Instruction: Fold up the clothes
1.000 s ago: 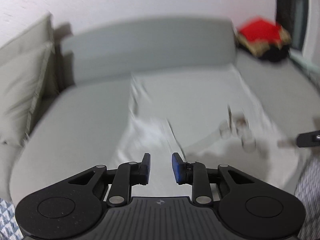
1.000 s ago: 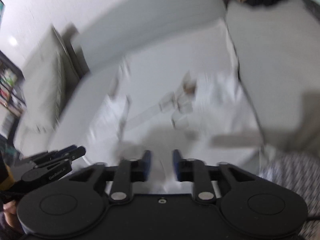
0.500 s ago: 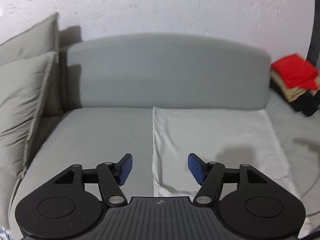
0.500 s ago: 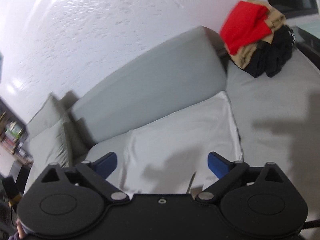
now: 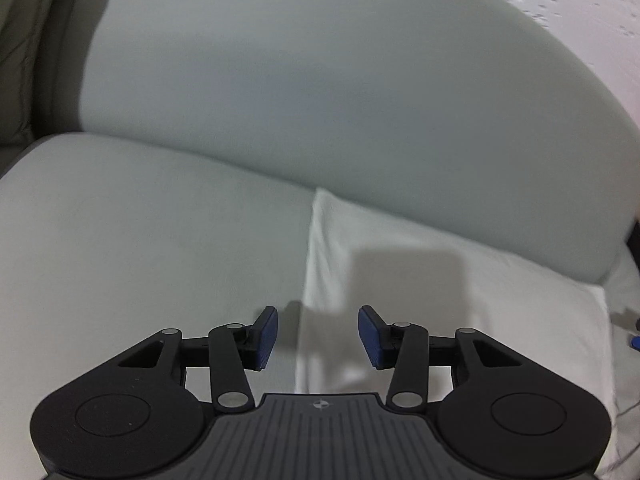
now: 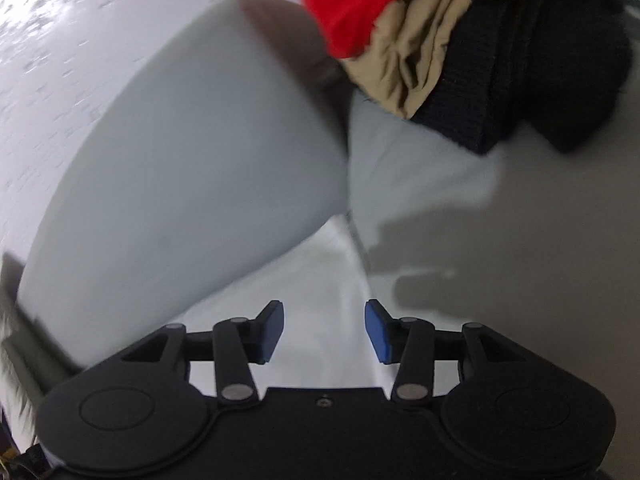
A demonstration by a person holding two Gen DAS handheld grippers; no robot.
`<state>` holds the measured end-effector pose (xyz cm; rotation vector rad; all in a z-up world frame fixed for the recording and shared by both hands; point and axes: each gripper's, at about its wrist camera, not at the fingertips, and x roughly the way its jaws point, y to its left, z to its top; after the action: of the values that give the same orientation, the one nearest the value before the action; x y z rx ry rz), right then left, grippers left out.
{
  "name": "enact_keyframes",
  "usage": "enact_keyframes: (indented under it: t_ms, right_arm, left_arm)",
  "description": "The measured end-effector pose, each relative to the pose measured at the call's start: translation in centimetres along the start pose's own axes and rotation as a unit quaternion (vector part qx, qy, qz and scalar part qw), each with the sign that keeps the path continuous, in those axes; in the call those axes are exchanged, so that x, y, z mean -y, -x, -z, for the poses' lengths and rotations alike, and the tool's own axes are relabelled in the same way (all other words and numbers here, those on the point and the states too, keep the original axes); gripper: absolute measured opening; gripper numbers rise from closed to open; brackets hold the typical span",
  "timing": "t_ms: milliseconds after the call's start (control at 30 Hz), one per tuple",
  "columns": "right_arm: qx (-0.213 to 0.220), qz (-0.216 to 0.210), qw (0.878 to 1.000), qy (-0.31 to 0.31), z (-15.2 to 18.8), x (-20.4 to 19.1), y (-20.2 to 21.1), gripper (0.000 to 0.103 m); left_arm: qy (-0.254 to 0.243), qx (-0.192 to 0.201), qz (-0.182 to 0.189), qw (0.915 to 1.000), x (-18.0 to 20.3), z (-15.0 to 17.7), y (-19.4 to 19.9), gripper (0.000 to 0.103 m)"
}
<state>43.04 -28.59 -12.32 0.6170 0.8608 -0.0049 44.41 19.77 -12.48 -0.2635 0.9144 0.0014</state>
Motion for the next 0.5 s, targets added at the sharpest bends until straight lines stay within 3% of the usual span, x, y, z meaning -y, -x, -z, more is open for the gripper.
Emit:
enact_keyframes:
  t_ms: [133,233,300,400,433,500]
  right_arm:
    - [0.001,0.004,1.000,0.019,-1.5,0.5,-3.4,0.042]
    - [-0.007,0.014,0.999,0.050,-2.2,0.0,-5.5,0.039]
    - [-0.020,0.026,0.997,0.077,-2.5,-0.5,-6.9,0.033]
    - [-0.025,0.037,0.994,0.100,-2.8,-0.7,-8.4,0.010]
    - [-0.024,0.035,0.995,0.094,-2.9,-0.6,-8.6,0.008]
    - [-0.024,0.029,0.996,0.080,-3.0,-0.3,-8.7,0.006]
  left_arm:
    - [0.003,-0.011,0.008,0.9999,0.4,-1.9,-3.5,0.026]
    - [-0.019,-0.001,0.014,0.9997,1.4,-3.2,-4.7,0.026]
    - [-0.049,0.003,0.006,0.9988,2.3,-4.0,-5.4,0.027]
    - [-0.083,0.007,-0.013,0.9964,3.5,-4.7,-6.4,0.024]
    - [-0.090,0.009,-0.018,0.9958,3.9,-4.8,-6.6,0.006]
    - [-0.107,0.024,-0.036,0.9934,4.6,-4.7,-6.2,0.003]
